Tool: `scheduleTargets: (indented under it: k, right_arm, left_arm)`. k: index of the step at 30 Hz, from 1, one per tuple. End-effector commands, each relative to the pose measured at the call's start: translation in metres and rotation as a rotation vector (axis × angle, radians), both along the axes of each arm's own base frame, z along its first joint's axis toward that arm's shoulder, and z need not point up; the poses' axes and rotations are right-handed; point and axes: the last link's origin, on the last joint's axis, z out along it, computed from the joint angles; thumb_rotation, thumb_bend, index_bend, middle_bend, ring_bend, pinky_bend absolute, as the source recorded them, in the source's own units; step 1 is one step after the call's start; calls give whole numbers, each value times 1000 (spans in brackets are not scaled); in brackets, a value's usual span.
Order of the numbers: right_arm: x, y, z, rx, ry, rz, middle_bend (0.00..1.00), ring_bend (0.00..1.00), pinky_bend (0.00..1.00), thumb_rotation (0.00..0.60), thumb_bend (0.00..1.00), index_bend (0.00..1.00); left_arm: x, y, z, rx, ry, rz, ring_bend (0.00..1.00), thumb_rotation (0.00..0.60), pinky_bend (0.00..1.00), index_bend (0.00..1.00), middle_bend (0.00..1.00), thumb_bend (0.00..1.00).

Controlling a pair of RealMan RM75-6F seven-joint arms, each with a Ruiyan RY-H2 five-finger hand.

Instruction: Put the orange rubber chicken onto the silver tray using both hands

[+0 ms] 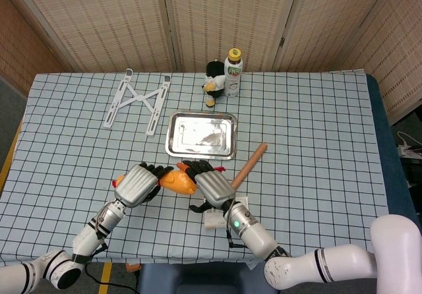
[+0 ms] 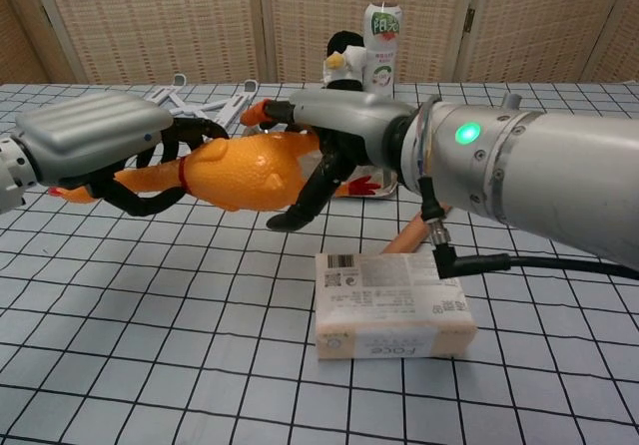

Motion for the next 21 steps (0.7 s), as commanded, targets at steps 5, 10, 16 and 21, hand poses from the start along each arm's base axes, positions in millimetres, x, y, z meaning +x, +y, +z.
scheduleTargets:
  k: [5, 10, 16, 21]
  right_arm:
    - [-4, -9, -9, -43, 35, -26, 0, 0, 4, 600, 184, 0]
    - [-1, -9, -15, -23, 19, -46, 74, 40, 216, 600, 184, 166]
    - [7, -7, -20, -50, -48, -34, 394, 445, 715, 600, 185, 645]
    - [7, -6, -18, -107, -54, -12, 669, 743, 1000, 600, 261, 986]
  left_arm:
    - [0, -2, 1, -12, -4, -3, 554, 600, 701, 790, 699, 728]
    - [2, -2, 0, -34, -28, 14, 554, 600, 702, 789, 698, 727]
    - [5, -2, 2, -36, -36, 15, 554, 600, 702, 789, 698, 727]
    - [6, -3, 4, -36, -46, 16, 554, 600, 702, 790, 698, 727]
